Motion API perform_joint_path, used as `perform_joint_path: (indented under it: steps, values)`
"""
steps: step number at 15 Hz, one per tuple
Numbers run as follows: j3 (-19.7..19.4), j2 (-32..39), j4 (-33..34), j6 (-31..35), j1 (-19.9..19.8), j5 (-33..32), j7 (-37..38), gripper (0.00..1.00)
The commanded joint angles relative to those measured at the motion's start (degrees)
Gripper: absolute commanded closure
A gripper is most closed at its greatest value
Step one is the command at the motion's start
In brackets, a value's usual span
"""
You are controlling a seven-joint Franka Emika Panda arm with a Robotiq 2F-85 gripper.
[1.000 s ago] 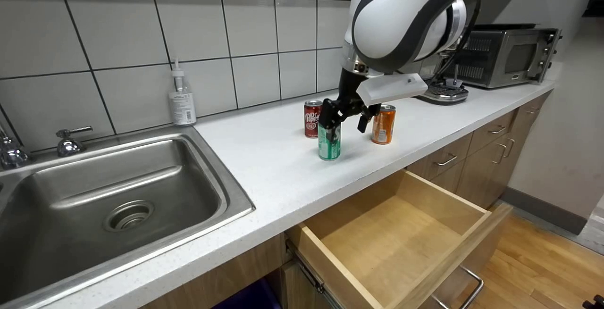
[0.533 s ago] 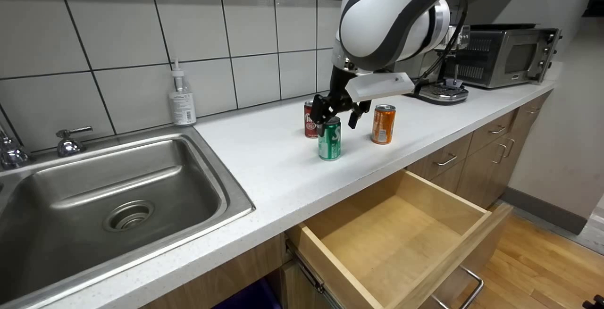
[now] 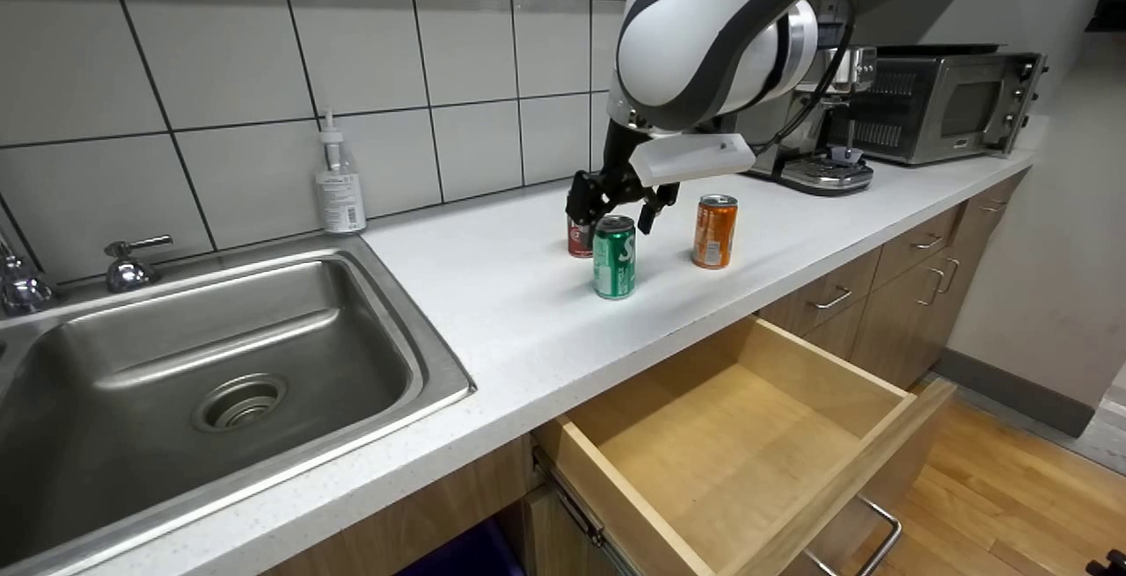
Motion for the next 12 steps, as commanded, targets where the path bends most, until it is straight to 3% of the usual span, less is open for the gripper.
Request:
perform_joint_path:
  steps: [1,11,12]
  values:
    - [0.8,1.5,2.8,-1.0,-0.8,1.4,-2.0,0.0]
    - [0.4,3.4,4.6,-2.1,-0.6,1.1,-1.7,0.0]
    - [0.4,3.5,4.6,-2.0,-0.6,1.1,-1.7,0.25]
